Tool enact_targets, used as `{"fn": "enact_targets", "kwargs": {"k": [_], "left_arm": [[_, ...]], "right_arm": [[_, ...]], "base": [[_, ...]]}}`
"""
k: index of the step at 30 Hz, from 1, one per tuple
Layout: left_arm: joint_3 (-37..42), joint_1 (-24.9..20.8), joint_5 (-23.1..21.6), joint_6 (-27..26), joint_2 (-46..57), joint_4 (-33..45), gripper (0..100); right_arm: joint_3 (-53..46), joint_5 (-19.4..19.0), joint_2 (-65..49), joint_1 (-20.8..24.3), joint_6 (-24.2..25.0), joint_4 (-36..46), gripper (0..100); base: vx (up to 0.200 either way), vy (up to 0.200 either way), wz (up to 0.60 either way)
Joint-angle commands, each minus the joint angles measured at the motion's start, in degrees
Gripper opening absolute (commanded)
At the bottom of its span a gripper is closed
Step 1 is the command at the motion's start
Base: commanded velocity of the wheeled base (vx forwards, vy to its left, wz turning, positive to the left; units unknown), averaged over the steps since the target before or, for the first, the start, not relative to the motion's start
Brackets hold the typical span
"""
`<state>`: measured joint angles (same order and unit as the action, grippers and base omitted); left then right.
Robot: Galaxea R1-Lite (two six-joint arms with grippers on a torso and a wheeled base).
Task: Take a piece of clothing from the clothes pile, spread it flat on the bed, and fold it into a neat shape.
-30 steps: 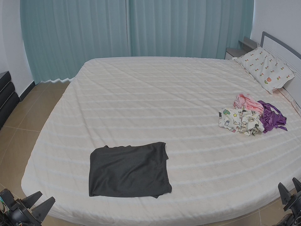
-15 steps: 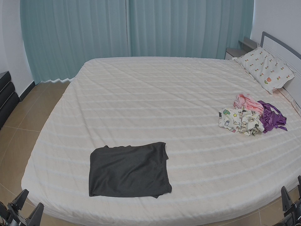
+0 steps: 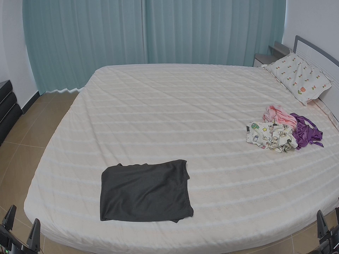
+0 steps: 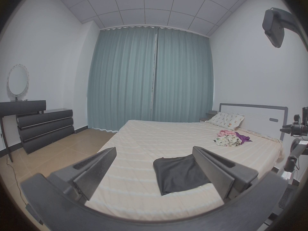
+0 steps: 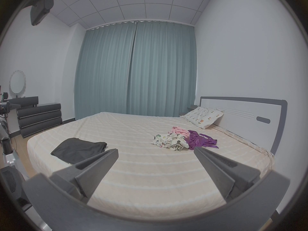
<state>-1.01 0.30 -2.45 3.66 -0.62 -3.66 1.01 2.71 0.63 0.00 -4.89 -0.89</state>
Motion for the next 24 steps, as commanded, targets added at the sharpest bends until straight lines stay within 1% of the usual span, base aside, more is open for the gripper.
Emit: {"fn": "enact_targets", "kwargs": {"k": [1,3,5,6,14,17,19,21,24], "left_arm": [[0.9,0.0,0.6,-0.1,0.1,0.0,100],[0.9,0.0,1.3,-0.5,0.1,0.3,100],[0.9,0.0,3.5,-2.8,0.1,3.7,100],[0.7,0.0,3.6,-3.7,0.2,4.8,100],[0.9,0.0,3.6,-3.6,0.1,3.7,100],[0.9,0.0,3.6,-3.5,0.1,3.7,100],[0.9,0.0,3.6,-3.6,0.1,3.7,100],[0.9,0.0,3.6,-3.5,0.2,3.7,100],[0.9,0.0,3.7,-3.6,0.3,3.6,100]], "right_arm": [[-0.1,0.1,-0.6,0.0,0.1,0.0,100],[-0.1,0.2,-0.6,0.0,0.1,0.0,100],[-0.1,0.2,-0.6,0.0,0.2,0.1,100],[-0.1,0.1,-0.6,0.0,0.2,0.1,100],[-0.1,-0.6,-0.5,0.0,0.6,0.4,100],[-0.1,-1.0,-0.5,0.0,3.0,0.4,100],[0.0,-1.6,-0.5,0.2,7.2,0.5,100],[0.0,-1.6,0.0,0.4,10.2,0.7,100],[0.1,-2.9,-0.4,0.0,10.2,0.8,100]], "base": [[0.0,0.0,0.0],[0.0,0.0,0.0],[0.0,0.0,0.0],[0.0,0.0,0.0],[0.0,0.0,0.0],[0.0,0.0,0.0],[0.0,0.0,0.0],[0.0,0.0,0.0],[0.0,0.0,0.0]]}}
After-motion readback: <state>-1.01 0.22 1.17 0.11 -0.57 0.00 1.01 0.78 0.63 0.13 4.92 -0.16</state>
